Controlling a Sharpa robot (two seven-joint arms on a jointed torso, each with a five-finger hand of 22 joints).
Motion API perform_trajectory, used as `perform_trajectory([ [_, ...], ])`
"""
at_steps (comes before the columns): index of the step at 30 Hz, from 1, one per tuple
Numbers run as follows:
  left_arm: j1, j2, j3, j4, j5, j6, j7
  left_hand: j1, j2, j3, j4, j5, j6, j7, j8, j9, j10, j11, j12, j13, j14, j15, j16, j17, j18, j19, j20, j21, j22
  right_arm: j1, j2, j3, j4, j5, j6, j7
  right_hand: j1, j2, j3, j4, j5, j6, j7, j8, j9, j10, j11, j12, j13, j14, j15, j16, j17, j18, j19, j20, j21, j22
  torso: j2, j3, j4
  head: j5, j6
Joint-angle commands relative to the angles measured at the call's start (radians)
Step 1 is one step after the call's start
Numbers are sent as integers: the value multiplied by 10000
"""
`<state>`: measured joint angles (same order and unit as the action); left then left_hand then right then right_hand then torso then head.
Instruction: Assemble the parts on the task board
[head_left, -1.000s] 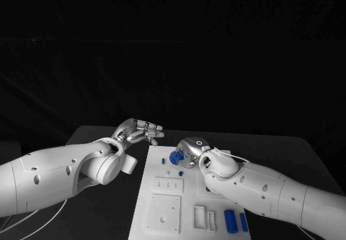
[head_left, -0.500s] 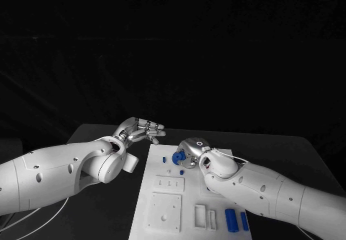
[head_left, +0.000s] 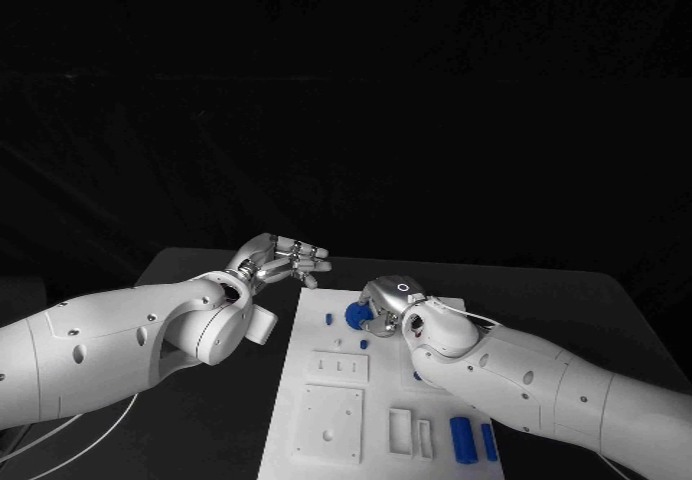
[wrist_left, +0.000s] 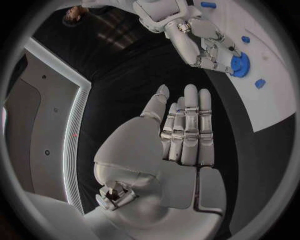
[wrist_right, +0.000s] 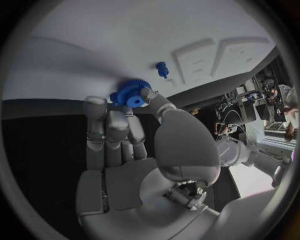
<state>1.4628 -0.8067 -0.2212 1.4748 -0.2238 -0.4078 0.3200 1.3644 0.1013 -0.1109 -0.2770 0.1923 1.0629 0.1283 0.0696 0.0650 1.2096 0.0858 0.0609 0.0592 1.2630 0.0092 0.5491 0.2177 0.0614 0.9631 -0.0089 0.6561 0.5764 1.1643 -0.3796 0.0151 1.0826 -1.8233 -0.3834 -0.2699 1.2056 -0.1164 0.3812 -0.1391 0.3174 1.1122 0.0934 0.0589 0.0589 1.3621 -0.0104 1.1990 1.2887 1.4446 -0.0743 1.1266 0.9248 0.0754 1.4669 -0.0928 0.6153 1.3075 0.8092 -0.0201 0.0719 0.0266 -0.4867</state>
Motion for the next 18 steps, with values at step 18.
perform_trajectory([
  [18,11,13,8,-14,-34,52,66,15,-2,250,-35,524,-42,36,-42,5,-104,15,-25,-1,-96,24,10,-21,129,-116,10,32,157,-5,-16,-6,-194,1421,697,418,-1496,-276,1095,462,2431,-1581,26,7,8,-219,-49,-200,-138,-28,-109,0,123,9,485,-137,49,35,-4,-15,2,-83,-17],
])
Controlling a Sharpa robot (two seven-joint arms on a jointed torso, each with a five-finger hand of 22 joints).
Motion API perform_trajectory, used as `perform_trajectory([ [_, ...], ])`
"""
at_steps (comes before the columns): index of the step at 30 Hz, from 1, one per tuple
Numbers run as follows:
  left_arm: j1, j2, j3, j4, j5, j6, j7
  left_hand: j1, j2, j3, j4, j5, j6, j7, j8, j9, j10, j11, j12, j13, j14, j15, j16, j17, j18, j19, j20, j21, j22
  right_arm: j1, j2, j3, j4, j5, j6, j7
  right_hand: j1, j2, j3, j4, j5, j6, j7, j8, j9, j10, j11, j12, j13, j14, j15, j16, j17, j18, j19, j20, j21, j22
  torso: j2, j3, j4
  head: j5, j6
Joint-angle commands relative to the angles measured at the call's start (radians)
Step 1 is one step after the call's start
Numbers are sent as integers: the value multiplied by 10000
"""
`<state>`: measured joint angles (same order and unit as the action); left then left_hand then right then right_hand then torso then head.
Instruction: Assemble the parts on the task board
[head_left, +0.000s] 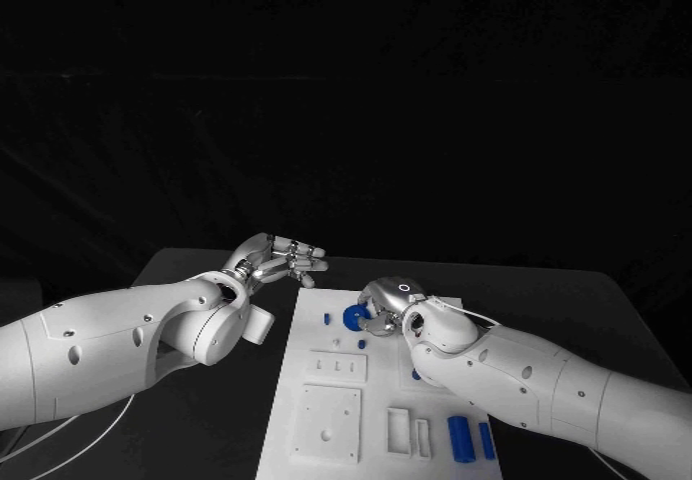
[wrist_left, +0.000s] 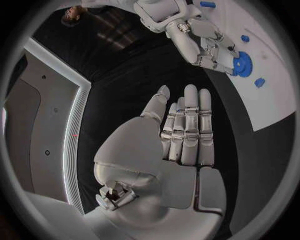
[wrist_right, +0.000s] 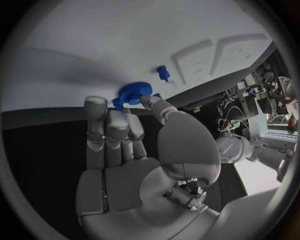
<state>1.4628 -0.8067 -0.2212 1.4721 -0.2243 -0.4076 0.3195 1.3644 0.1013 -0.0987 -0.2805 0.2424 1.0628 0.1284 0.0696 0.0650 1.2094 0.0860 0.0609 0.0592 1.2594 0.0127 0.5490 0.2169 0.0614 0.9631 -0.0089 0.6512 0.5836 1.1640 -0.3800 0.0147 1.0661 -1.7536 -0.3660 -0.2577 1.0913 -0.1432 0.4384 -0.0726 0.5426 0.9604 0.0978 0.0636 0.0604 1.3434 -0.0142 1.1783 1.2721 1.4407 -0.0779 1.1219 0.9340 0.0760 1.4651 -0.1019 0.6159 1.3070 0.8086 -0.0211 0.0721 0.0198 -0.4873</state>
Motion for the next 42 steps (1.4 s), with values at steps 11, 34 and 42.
perform_trajectory([
  [11,10,19,7,-27,-30,54,63,-134,-168,545,12,6,-48,42,-41,5,-119,22,-24,-1,-54,-7,15,-10,146,-163,24,114,212,2,-108,-2,-55,1180,742,489,-846,395,1181,-843,83,578,-2,-20,15,-12,20,78,103,21,-59,49,136,21,501,-38,60,110,-1,-5,-5,-12,-11],
  [34,10,-133,5,-244,-30,95,149,-139,-235,641,22,-119,-25,24,-39,7,11,-14,-27,-2,-88,-8,-25,-31,131,-174,29,49,218,149,-2606,794,1716,4215,-858,3241,759,763,-2500,-871,-669,711,131,-18,16,-113,202,-54,-91,-10,48,-218,-27,112,469,76,-191,65,-72,110,-263,-144,140],
  [42,8,-133,3,-306,-30,164,155,-130,-229,651,22,-138,-16,16,-39,7,169,-56,-20,1,-85,-21,-54,-46,114,-173,19,19,212,144,-3792,1070,1823,4632,149,3984,1098,1166,-3562,-1451,-613,845,111,-22,15,-143,192,-90,-174,7,79,-246,-10,87,482,107,-253,186,-113,212,-412,-248,140],
])
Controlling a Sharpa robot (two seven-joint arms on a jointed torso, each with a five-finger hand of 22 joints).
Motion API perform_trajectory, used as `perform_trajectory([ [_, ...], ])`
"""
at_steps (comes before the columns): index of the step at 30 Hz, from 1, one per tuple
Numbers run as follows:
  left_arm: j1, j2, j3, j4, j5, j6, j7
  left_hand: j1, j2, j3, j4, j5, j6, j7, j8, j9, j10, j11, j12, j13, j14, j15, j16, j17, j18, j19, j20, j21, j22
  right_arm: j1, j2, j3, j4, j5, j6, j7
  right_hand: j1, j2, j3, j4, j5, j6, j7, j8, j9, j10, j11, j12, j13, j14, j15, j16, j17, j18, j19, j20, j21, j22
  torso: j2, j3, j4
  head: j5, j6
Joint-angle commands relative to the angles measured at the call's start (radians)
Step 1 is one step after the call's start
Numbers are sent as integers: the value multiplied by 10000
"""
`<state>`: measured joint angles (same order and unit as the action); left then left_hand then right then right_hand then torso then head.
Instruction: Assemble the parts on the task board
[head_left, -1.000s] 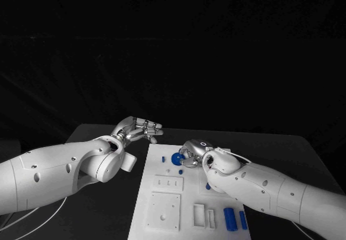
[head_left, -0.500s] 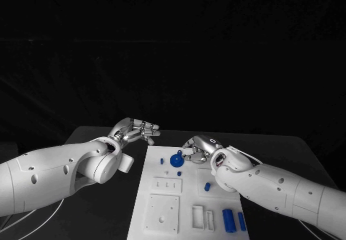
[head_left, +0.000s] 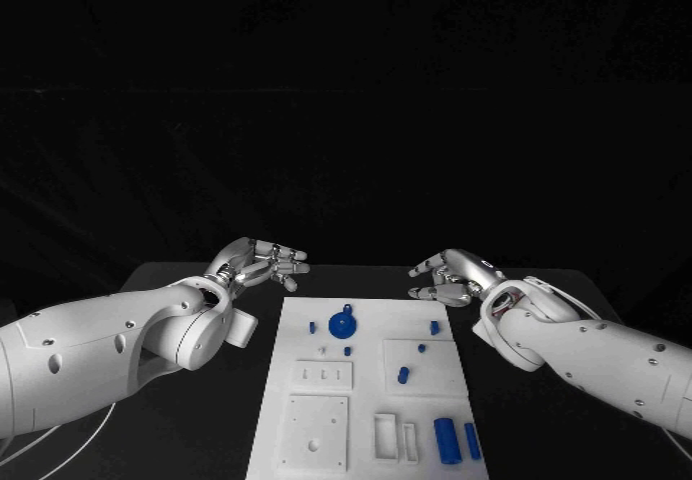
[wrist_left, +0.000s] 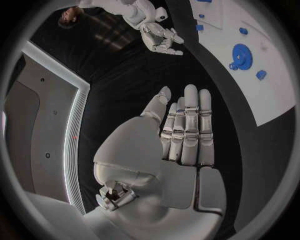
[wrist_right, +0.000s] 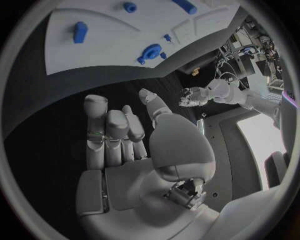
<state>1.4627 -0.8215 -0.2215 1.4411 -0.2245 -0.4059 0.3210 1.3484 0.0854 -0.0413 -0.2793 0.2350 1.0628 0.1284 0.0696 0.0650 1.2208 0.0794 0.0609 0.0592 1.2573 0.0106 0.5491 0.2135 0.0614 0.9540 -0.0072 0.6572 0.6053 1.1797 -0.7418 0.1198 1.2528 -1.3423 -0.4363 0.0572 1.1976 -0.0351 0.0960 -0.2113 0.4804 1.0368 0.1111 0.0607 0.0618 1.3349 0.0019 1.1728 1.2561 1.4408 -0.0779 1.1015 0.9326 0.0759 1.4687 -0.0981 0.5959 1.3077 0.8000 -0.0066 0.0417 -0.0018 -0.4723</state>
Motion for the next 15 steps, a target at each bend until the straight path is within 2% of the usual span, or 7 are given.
perform_trajectory([
  [1,9,16,5,3,-27,151,140,32,-71,77,9,-66,-16,13,-39,7,77,4,-19,2,-62,-2,-57,-14,112,-81,0,-44,-5,-17,-215,24,-64,521,899,864,63,99,-183,-94,20,91,-22,7,0,-64,26,-43,-22,4,77,-48,2,87,448,66,-49,188,-28,76,-120,-38,-10],
  [6,7,30,3,-28,-27,184,143,34,-65,78,11,-72,-10,7,-36,8,148,-17,-17,3,-63,-8,-67,-18,103,-81,-6,-54,-5,-106,-564,57,-325,504,1362,1124,276,176,-513,-318,81,87,-32,8,1,-106,22,-104,-86,1,66,-98,-26,76,433,56,-151,223,-49,143,-183,-52,-40],
  [9,5,44,2,-52,-27,201,148,39,-73,75,6,-73,-6,6,-38,8,151,-17,-22,1,-67,-8,-76,-22,97,-84,-9,-62,-6,-175,-681,65,-533,475,1578,1221,329,166,-518,-404,143,90,-47,9,1,-119,17,-126,-107,-1,73,-113,-37,64,429,64,-169,232,-55,169,-211,-86,-49],
  [11,2,53,1,-68,-27,216,152,38,-77,71,7,-77,-11,13,-39,7,77,5,-24,-1,-65,0,-94,-31,92,-84,-9,-78,-8,-282,-755,68,-665,450,1704,1263,347,154,-529,-458,158,68,-47,5,-1,-134,16,-148,-125,-6,70,-126,-46,63,425,62,-206,232,-60,180,-215,-101,-65],
  [12,2,53,1,-73,-27,219,153,35,-78,69,9,-77,-15,17,-40,7,53,12,-22,0,-65,3,-98,-33,92,-83,-7,-83,-8,-339,-776,69,-710,436,1743,1280,348,156,-540,-479,163,63,-44,9,1,-142,19,-156,-132,-16,39,-123,-28,75,411,33,-215,242,-58,166,-204,-108,-76],
  [15,0,47,0,-86,-27,230,158,37,-87,64,8,-78,-18,20,-39,7,-4,30,-22,0,-66,12,-113,-40,95,-86,-1,-98,-10,-503,-779,70,-849,411,1833,1318,355,151,-565,-512,122,36,-42,4,-1,-147,18,-166,-142,-16,32,-118,-7,71,406,26,-240,254,-44,170,-214,-121,-103],
])
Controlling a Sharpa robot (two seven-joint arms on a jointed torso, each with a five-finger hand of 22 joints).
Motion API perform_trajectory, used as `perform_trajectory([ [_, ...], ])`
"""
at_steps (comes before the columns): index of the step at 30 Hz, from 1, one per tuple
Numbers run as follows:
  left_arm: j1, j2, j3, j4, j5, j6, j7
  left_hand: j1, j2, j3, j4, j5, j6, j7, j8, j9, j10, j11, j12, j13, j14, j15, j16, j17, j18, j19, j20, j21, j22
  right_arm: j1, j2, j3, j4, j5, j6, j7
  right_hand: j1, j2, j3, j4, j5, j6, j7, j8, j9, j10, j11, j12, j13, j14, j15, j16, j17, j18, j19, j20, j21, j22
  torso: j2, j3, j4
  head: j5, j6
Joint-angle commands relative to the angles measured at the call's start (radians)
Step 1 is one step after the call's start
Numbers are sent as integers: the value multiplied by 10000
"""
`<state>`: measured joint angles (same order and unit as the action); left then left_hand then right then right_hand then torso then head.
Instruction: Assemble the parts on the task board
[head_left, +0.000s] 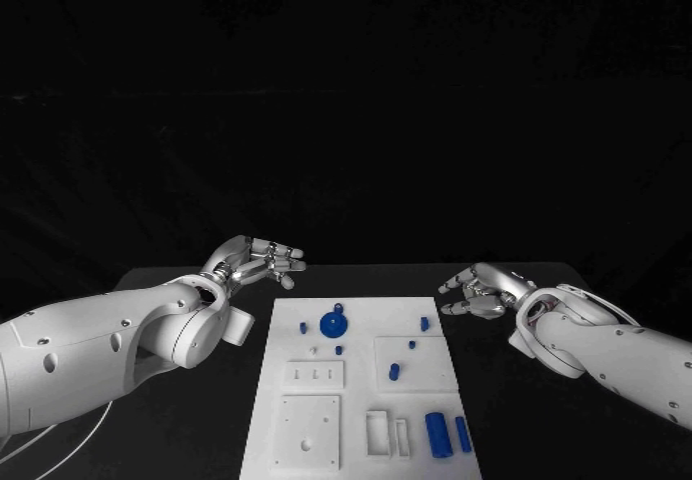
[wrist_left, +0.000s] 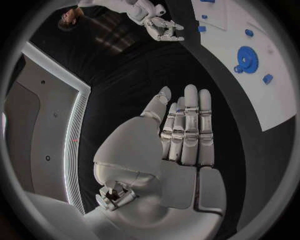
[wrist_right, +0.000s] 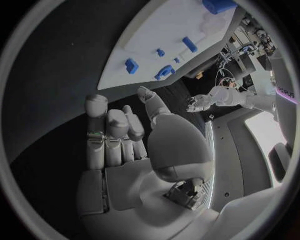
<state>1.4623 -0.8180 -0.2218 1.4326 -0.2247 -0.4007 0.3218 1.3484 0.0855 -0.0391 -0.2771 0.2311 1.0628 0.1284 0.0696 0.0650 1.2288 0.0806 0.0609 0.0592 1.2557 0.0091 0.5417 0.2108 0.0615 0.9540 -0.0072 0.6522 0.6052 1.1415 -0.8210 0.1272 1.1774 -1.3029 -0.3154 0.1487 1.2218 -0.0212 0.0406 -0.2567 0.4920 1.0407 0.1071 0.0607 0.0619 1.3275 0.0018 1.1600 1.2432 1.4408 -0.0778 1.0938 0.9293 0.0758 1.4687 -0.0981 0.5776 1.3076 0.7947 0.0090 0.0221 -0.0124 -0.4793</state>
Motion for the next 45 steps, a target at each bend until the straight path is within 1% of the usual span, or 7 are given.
perform_trajectory([
  [1,2,11,3,-6,-25,183,151,37,-87,42,-14,-38,-18,20,-39,7,-83,17,-22,0,-51,27,-40,-13,94,-86,-1,-48,-9,-177,26,-4,-142,12,647,414,113,12,-12,-57,6,-3,-2,5,-2,-74,19,-38,-12,-16,31,-41,25,72,407,26,-57,255,11,20,-18,3,-30],
  [6,-2,15,2,-20,-25,198,157,35,-95,36,-14,-36,-23,22,-40,7,-108,24,-23,0,-53,31,-52,-20,97,-82,3,-55,-10,-420,130,-4,-351,-1,673,428,145,18,-104,-136,-85,-76,7,9,0,-79,25,-43,-24,-18,31,-63,47,69,415,22,-90,303,7,-13,18,17,-66],
  [12,-5,13,2,-26,-25,210,161,34,-95,27,-10,-41,-27,25,-38,8,-134,34,-24,-1,-50,37,-73,-33,102,-76,10,-73,-14,-557,301,-4,-539,-14,426,307,225,60,-405,-6,-656,-147,11,11,2,-61,34,-16,-17,-3,33,-40,123,84,444,23,-116,353,1,-36,17,-10,-110],
  [20,-8,15,1,-31,-25,221,158,34,-95,27,-10,-41,-27,25,-38,8,-134,34,-24,-1,-50,37,-73,-33,102,-76,10,-73,-14,-669,621,-4,-790,62,-177,-33,166,120,-494,137,-776,-127,53,11,2,-25,54,49,29,9,47,-7,189,102,466,30,-102,379,10,-32,40,-18,-157],
  [24,-9,5,1,-31,-25,224,152,34,-95,27,-10,-41,-27,25,-38,8,-134,34,-24,-1,-50,37,-73,-33,102,-76,10,-73,-14,-746,770,-4,-903,87,-373,-194,166,131,-493,200,-857,-144,56,11,2,-21,55,64,41,10,57,6,215,123,470,42,-84,388,5,-44,44,-6,-193],
  [39,-14,11,0,-47,-25,240,146,32,-84,13,-2,-41,-32,28,-39,7,-136,34,-22,0,-31,37,-92,-47,107,-57,14,-95,-14,-881,1139,-5,-1191,65,-384,-338,231,134,-442,272,-1064,-152,60,12,2,-20,59,78,54,10,65,3,241,138,465,58,-76,390,3,-37,31,35,-241],
  [45,-16,12,0,-49,-25,247,136,32,-84,13,-2,-41,-32,28,-39,7,-136,34,-22,0,-31,37,-92,-47,107,-57,14,-95,-14,-890,1274,-5,-1331,56,-421,-368,244,160,-331,283,-1210,-156,63,9,1,-18,62,84,60,13,67,3,253,138,467,59,-60,394,6,-33,38,35,-194],
])
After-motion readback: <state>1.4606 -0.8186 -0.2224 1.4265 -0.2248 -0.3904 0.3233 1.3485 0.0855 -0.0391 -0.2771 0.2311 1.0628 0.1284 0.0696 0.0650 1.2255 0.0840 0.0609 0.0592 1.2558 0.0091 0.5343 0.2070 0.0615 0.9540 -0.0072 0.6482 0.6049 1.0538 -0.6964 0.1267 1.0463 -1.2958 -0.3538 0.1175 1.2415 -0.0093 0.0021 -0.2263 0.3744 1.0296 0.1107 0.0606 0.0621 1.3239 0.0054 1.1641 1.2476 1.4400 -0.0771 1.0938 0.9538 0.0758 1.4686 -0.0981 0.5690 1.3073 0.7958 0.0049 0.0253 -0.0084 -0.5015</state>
